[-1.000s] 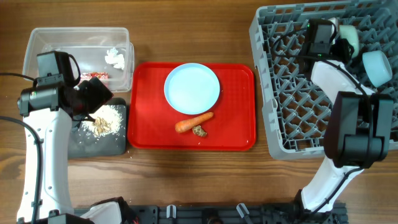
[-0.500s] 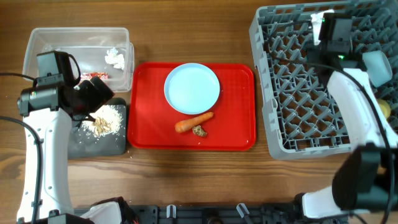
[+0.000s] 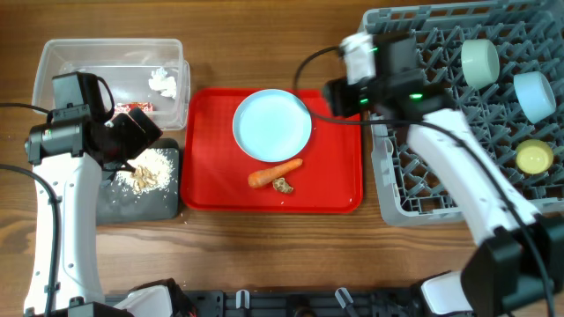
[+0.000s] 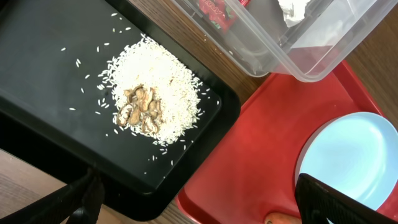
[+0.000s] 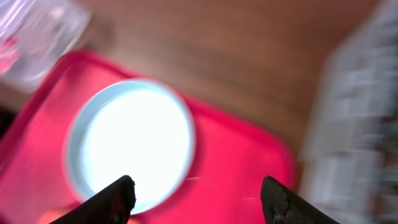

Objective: Sort waste into correct bins and load items into the dishwasher rack
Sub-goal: 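Reach the right gripper to the light-blue plate rim and grasp it, then lift the light-blue plate and carry it over the rack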

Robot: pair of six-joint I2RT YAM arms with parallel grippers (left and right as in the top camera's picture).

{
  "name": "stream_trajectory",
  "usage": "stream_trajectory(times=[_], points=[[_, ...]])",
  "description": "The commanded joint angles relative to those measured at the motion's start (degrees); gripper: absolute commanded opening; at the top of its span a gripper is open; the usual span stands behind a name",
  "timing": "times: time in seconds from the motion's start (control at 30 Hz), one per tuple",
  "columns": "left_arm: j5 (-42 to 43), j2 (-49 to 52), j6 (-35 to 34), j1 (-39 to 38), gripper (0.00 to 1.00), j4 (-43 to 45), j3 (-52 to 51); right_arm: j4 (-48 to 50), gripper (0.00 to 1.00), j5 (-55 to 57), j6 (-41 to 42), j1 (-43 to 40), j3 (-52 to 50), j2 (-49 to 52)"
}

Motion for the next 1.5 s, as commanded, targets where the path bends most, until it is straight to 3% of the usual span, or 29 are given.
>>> stream_trajectory(times=[0.0, 0.27, 0.47, 0.8, 1.07, 1.23, 1.47], points=[[0.46, -0.85, -0.52, 0.26, 1.0, 0.0, 0.37, 0.37, 0.64, 1.44, 10.23, 4.17, -0.31, 6.1], [0.44, -0.83, -0.52, 0.26, 1.0, -0.02, 0.37, 5.18, 0.56, 6.78, 18.43, 6.93, -0.31, 16.83], [0.46, -0.85, -0.55, 0.09, 1.0, -0.04, 0.37, 6.64, 0.43, 6.73, 21.31, 6.93, -0.31, 22.38], [0.48, -0.83, -0.55, 0.09, 1.0, -0.04, 0.37, 8.59, 0.05, 6.73, 22.88, 6.82, -0.31, 24.22], [0.46, -0.83, -0.55, 0.09, 1.0, -0.04, 0.37, 10.05, 0.04, 7.45, 22.47, 5.68, 0.52, 20.72], [0.46, -0.85, -0.55, 0.11, 1.0, -0.04, 0.37, 9.44, 0.04, 11.04, 18.88, 2.6, 1.16, 11.52], [0.46, -0.83, -0.55, 0.09, 1.0, -0.02, 0.37, 5.77, 0.04, 27.47, 7.76, -2.84, 1.16, -4.15]])
